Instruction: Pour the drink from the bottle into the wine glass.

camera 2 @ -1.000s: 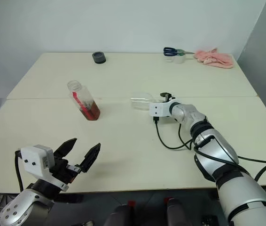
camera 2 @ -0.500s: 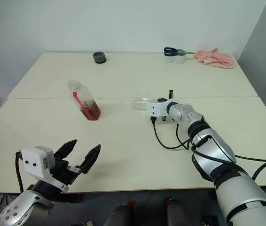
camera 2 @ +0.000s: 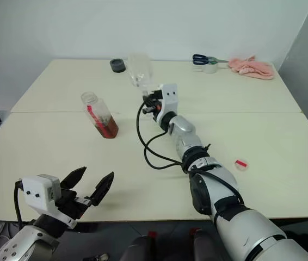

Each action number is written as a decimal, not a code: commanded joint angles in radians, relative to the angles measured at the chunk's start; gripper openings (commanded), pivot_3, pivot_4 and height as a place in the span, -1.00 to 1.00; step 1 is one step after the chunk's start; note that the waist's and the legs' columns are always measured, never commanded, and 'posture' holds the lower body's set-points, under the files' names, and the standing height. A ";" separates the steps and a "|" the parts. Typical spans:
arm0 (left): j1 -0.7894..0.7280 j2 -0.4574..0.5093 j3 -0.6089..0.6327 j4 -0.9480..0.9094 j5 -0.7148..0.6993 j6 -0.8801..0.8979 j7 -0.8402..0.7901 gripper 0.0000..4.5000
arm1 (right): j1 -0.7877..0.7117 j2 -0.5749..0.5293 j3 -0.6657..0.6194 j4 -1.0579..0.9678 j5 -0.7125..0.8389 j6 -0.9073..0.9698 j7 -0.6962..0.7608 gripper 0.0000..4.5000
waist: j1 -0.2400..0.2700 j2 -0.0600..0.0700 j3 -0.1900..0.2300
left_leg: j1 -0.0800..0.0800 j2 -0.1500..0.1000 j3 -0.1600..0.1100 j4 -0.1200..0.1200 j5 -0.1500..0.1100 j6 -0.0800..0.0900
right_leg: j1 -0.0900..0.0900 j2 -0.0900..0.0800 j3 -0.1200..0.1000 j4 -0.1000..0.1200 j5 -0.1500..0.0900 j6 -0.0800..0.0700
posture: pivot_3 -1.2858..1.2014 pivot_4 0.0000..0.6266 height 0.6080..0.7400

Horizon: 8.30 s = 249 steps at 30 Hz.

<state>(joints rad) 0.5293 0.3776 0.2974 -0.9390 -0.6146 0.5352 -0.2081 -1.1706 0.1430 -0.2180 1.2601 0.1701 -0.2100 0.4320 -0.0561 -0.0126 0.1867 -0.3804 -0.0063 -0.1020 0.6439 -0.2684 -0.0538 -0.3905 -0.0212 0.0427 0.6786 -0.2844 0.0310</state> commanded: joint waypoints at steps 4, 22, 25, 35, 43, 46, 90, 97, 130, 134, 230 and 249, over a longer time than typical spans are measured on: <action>-0.003 0.011 0.027 -0.046 -0.017 -0.013 -0.004 1.00 | 0.084 -0.029 0.069 -0.016 -0.089 -0.064 -0.061 -0.95 | -0.001 0.000 0.000 | 0.000 0.001 -0.001 -0.001 0.000 0.000 | -0.001 0.001 -0.001 0.002 -0.001 -0.002 | 0.03 -0.52 1.00; -0.026 0.042 0.037 -0.037 -0.056 0.002 0.004 1.00 | 0.422 -0.226 0.228 -0.342 -0.184 0.145 0.000 -0.95 | 0.013 0.012 -0.021 | 0.018 0.000 -0.001 -0.002 0.000 0.000 | 0.018 0.000 0.000 -0.002 -0.005 0.000 | 0.03 -0.52 1.00; -0.025 0.044 0.037 -0.037 -0.056 0.002 0.003 1.00 | 0.435 -0.224 0.247 -0.414 -0.178 0.184 0.014 -0.95 | 0.012 0.012 -0.021 | 0.019 0.000 0.000 -0.002 0.000 0.000 | 0.019 0.000 0.001 -0.001 -0.006 -0.001 | 0.03 -0.52 1.00; 0.004 0.039 0.059 -0.051 -0.051 -0.008 0.010 1.00 | 0.273 -0.142 0.227 -0.339 -0.130 0.083 -0.009 -0.95 | -0.003 0.008 -0.020 | 0.018 0.002 0.000 -0.003 0.000 0.000 | 0.016 0.002 0.000 0.000 -0.006 -0.001 | 0.03 -0.52 1.00; 0.001 0.054 0.123 -0.034 -0.062 -0.012 -0.011 1.00 | 0.096 -0.131 0.190 -0.102 -0.136 -0.007 -0.070 -0.95 | -0.004 0.005 -0.014 | 0.015 0.002 0.000 -0.006 0.000 0.000 | 0.011 0.002 0.001 0.001 -0.007 -0.003 | 0.03 -0.52 1.00; -0.006 0.055 0.117 -0.035 -0.062 -0.009 -0.011 1.00 | 0.066 -0.125 0.173 -0.047 -0.134 -0.026 -0.092 -0.95 | -0.004 0.004 -0.012 | 0.015 0.001 0.001 -0.009 0.000 0.000 | 0.010 0.001 0.001 0.000 -0.007 -0.003 | 0.03 -0.52 1.00; -0.029 0.057 0.093 -0.037 -0.069 0.009 -0.008 1.00 | 0.167 -0.070 0.168 -0.024 -0.183 -0.234 -0.078 -0.41 | -0.003 0.000 -0.005 | 0.011 0.002 0.003 -0.014 0.000 -0.001 | 0.003 0.001 0.002 0.001 -0.007 -0.004 | 0.03 -0.52 1.00; -0.040 0.056 0.087 -0.032 -0.067 0.012 -0.007 1.00 | 0.174 -0.080 0.164 -0.035 -0.181 -0.236 -0.050 0.68 | -0.003 0.000 -0.004 | 0.011 0.002 0.003 -0.014 0.000 -0.001 | 0.003 0.001 0.001 0.001 -0.007 -0.004 | 0.03 -0.52 1.00; -0.351 -0.053 0.079 0.418 0.185 -0.148 0.080 1.00 | 0.786 -0.674 0.236 -1.688 0.483 0.764 0.568 0.97 | 0.023 -0.006 0.000 | 0.009 0.002 -0.003 -0.009 0.003 -0.005 | 0.006 0.003 -0.002 0.000 -0.008 0.006 | 0.03 -0.52 1.00; -0.404 -0.004 0.086 0.487 0.185 -0.146 0.034 1.00 | 0.779 -0.651 0.237 -1.706 0.465 0.757 0.497 0.97 | 0.024 -0.006 0.000 | 0.007 0.002 -0.003 -0.009 0.003 -0.006 | 0.004 0.002 -0.002 -0.001 -0.007 0.004 | 0.03 -0.52 1.00; -1.690 0.084 -0.347 1.877 0.687 -0.786 -0.361 -0.27 | 0.751 -0.497 0.205 -1.667 0.270 0.595 0.012 1.00 | 0.018 -0.009 0.001 | -0.003 -0.001 -0.006 0.000 0.003 -0.006 | -0.001 0.001 -0.006 0.002 -0.003 0.004 | 0.03 -0.52 1.00; -1.892 0.110 -0.545 2.114 0.993 -0.993 -0.211 -0.27 | 0.818 -0.446 0.225 -1.687 0.198 0.544 -0.002 1.00 | 0.013 -0.009 0.001 | -0.019 -0.002 -0.004 0.002 0.005 -0.009 | -0.017 0.001 -0.004 0.004 -0.002 0.004 | 0.03 -0.52 1.00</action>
<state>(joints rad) -1.3139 0.4647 -0.2388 1.1829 0.3549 -0.4246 -0.4537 -0.3576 -0.3046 0.0153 -0.3811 0.3719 0.3584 0.4332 -0.0429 -0.0212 0.1875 -0.3991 -0.0082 -0.1065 0.6463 -0.2634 -0.0627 -0.4077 -0.0204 0.0387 0.6829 -0.2866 0.0349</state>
